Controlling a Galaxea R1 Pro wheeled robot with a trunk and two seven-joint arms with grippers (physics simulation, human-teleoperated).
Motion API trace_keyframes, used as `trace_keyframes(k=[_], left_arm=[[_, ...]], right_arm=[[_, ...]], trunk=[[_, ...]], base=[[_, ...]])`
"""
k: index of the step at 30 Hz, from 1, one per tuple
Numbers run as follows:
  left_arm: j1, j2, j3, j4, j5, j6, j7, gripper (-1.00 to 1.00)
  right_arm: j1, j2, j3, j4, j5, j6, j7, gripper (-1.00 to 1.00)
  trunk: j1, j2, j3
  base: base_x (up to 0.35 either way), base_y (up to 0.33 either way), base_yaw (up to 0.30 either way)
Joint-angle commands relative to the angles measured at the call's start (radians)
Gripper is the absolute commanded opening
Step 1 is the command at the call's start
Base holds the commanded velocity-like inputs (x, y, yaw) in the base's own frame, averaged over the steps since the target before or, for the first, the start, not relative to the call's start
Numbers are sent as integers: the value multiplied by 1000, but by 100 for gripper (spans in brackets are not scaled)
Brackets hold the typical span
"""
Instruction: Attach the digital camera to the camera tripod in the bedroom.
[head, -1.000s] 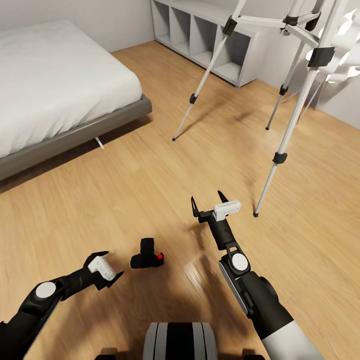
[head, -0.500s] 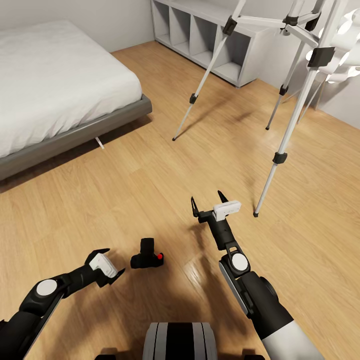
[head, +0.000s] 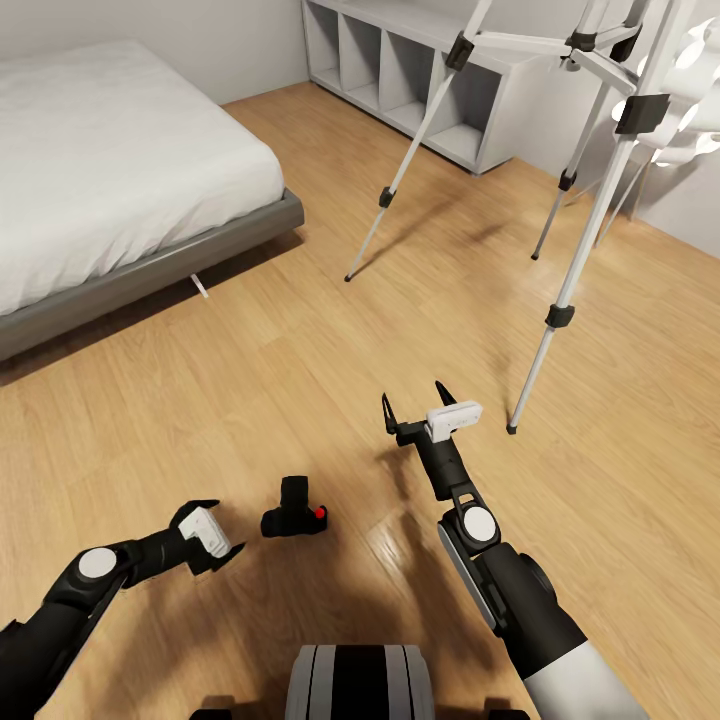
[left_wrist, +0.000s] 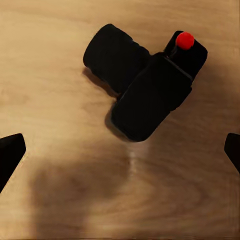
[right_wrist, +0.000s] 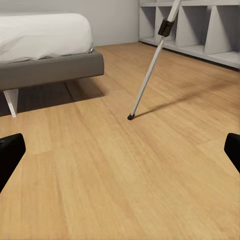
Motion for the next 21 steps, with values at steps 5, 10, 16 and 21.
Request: trace_keyframes(k=[5, 10, 16, 21], left_arm=[[-32, -25, -8, 27, -169, -15, -9, 100], [-38, -46, -34, 33, -235, -82, -10, 100], [-39, -44, -39, 20, -243, -109, -8, 100], [-39, -48, -37, -40, -245, -114, 2, 100]], right_arm=[[-1, 0, 2, 0, 3, -2, -8, 100], [-1, 0, 2, 0, 3, -2, -8, 100], [-1, 0, 2, 0, 3, -2, -8, 100], [-1, 0, 2, 0, 3, -2, -8, 100]], trunk=[[0, 0, -1], [0, 0, -1], [0, 0, -1], [0, 0, -1]], base=[[0, 0, 0], [0, 0, 0], [0, 0, 0], [0, 0, 0]])
